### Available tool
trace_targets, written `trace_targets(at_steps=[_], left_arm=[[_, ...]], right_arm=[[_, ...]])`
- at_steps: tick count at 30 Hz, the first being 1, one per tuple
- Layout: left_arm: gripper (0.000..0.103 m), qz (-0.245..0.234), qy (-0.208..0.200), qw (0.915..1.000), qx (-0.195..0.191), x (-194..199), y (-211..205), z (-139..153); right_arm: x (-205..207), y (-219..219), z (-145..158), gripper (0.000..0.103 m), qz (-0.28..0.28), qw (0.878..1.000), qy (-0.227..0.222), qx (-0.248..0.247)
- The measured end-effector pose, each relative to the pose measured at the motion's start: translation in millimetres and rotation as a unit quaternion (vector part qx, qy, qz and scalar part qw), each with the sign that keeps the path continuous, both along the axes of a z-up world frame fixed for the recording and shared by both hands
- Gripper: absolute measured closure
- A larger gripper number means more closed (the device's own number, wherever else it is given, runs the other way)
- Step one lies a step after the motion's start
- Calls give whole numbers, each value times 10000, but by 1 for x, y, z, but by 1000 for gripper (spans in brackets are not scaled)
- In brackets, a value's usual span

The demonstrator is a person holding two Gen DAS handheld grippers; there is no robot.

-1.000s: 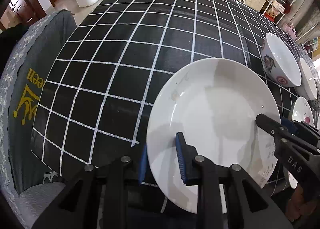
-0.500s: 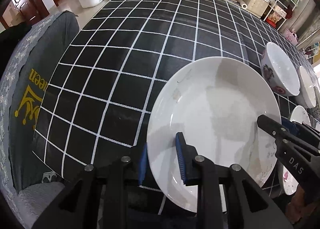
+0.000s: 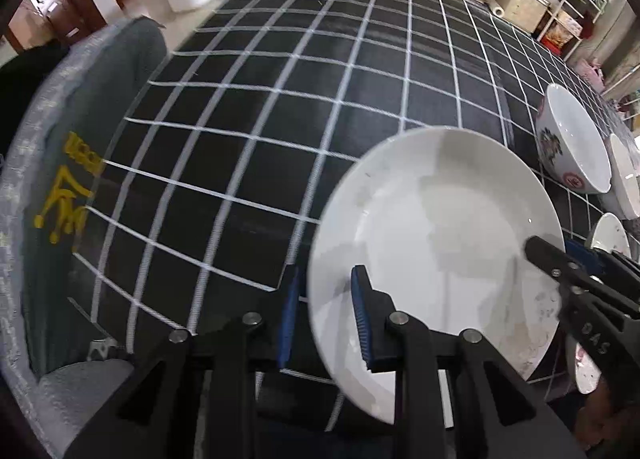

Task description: Organize plates and bowls

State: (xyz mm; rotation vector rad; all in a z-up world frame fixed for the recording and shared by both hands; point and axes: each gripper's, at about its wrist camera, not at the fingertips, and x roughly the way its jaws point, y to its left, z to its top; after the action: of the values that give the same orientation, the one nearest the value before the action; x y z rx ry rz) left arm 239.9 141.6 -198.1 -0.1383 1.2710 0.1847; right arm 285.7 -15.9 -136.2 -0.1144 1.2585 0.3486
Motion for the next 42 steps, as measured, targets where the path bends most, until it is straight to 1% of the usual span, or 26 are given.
trace_targets(at_steps=[1,3,4,5,7,8,10,12,13,15,17,18,22,25,28,31,34,37,38,40,42], left_arm=[[72,3,-35,10000,56,-1,1,3],[70,47,-146,9998,143,-5,4,13],[70,44,-216,9997,116,-7,6,19],[67,26,-301,9995,73,-9,7,28],[62,-17,-504,9987,52,-12,4,42],[62,-49,-562,9984,55,-15,0,47],[62,-164,-694,9974,76,-21,-13,60],[56,-321,-806,9962,2,-23,-27,73],[50,-390,-858,9955,-45,-26,-33,77],[46,-571,-986,9934,-104,-29,-49,86],[41,-721,-1057,9917,-124,-31,-66,92],[41,-807,-1088,9907,-151,-34,-76,94],[41,-1108,-1057,9879,-256,-40,-108,95],[41,-1319,-961,9863,-227,-47,-135,91],[41,-1537,-849,9844,-121,-48,-157,83],[41,-1667,-781,9826,-245,-48,-172,75],[41,-1694,-721,9825,-280,-46,-179,67],[41,-1749,-620,9817,-422,-40,-185,57],[41,-1752,-565,9816,-507,-36,-186,52],[41,-1738,-474,9818,-607,-32,-188,45],[44,-1715,-384,9823,-650,-28,-189,39]], right_arm=[[-3,-3,5,70,-26,10000,-64,31],[-6,-8,13,70,-56,9999,-139,51],[-9,-13,20,69,-74,9998,-199,65],[-11,-15,25,67,-88,9996,-265,81],[-19,-24,37,53,-172,9987,-463,104],[-23,-31,44,49,-244,9979,-579,128],[-31,-44,58,37,-386,9957,-823,154],[-35,-54,67,33,-491,9937,-997,107],[-38,-60,73,30,-552,9927,-1069,100],[-45,-73,78,27,-602,9919,-1110,121],[-51,-89,82,24,-698,9909,-1146,91],[-55,-93,81,23,-732,9906,-1156,68],[-67,-125,83,21,-934,9895,-1105,45],[-76,-146,83,21,-1079,9885,-1059,39],[-83,-163,81,21,-1212,9875,-1007,-50],[-87,-178,76,21,-1301,9861,-1024,-155],[-87,-189,72,21,-1348,9862,-956,-122],[-83,-200,68,22,-1412,9858,-901,-82],[-83,-202,66,22,-1427,9858,-880,-79],[-79,-207,59,29,-1433,9865,-790,-65],[-75,-210,53,33,-1442,9871,-700,23]])
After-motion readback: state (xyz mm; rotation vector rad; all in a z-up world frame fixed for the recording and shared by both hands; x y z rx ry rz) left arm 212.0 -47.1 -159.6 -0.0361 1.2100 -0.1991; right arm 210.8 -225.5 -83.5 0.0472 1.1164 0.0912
